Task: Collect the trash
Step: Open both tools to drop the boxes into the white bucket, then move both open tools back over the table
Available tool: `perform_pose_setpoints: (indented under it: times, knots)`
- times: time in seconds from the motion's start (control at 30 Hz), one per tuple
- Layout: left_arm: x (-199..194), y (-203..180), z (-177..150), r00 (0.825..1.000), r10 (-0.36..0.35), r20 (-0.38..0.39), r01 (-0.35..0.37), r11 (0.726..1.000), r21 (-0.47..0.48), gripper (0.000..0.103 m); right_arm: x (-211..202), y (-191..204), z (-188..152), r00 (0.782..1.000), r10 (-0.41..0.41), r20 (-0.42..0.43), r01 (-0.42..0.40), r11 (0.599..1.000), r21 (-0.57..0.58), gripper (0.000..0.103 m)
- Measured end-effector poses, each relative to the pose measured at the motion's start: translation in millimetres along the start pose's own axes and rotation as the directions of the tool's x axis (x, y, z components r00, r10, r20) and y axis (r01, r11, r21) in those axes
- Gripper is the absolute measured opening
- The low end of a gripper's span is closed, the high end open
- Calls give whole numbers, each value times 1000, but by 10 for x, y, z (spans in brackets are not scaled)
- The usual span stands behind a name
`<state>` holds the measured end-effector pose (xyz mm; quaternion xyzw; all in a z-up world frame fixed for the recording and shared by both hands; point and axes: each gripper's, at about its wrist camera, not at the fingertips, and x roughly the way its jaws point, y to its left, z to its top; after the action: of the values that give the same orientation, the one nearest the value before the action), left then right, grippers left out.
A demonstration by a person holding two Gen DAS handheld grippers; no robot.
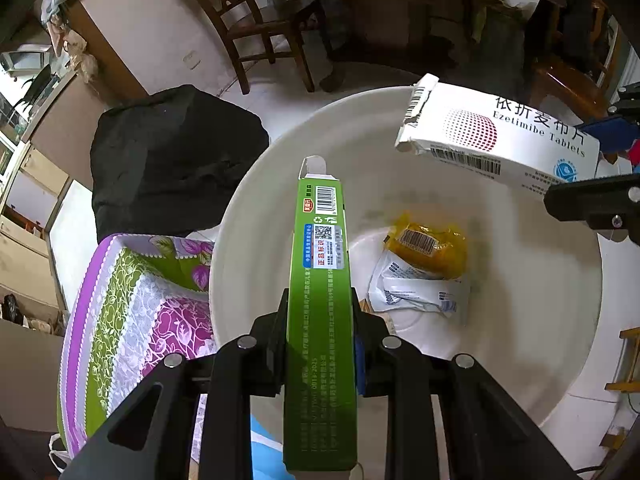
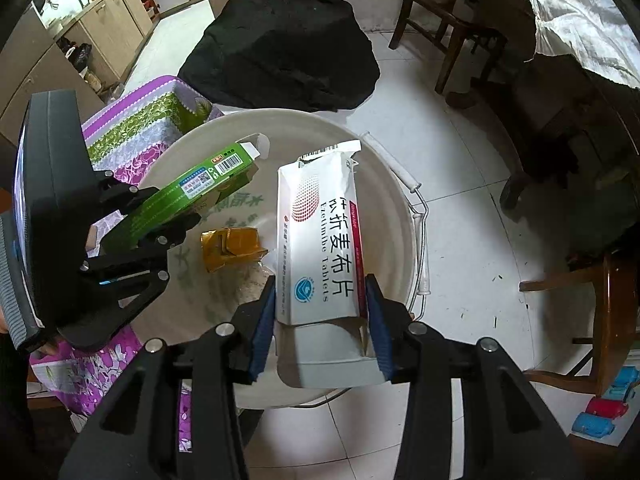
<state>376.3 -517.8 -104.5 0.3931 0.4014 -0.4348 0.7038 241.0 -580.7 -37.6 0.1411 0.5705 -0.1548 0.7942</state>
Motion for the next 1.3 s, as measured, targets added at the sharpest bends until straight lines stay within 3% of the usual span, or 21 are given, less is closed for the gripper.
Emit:
perform_pose_setpoints:
  times: [0.17, 0.87, 1.2, 1.3]
  knots:
    - [-16, 34, 20, 1000, 13, 10, -13, 1000, -25, 42, -4, -32, 3, 1000, 1, 15, -1, 1000, 20, 48]
    - [-30, -27, -30, 1000, 7, 18, -7, 1000, -24, 44, 43, -37, -51, 999, -25, 22, 25, 1000, 18, 48]
    - [-126, -47, -306, 997, 32, 65, -28, 998, -61, 52, 15, 316, -192, 971, -186, 148, 197, 978, -68, 48]
    - [-224, -14, -486, 994, 14, 109, -5, 996, -89, 52, 63, 403, -244, 973, -166, 158, 179, 981, -75, 48]
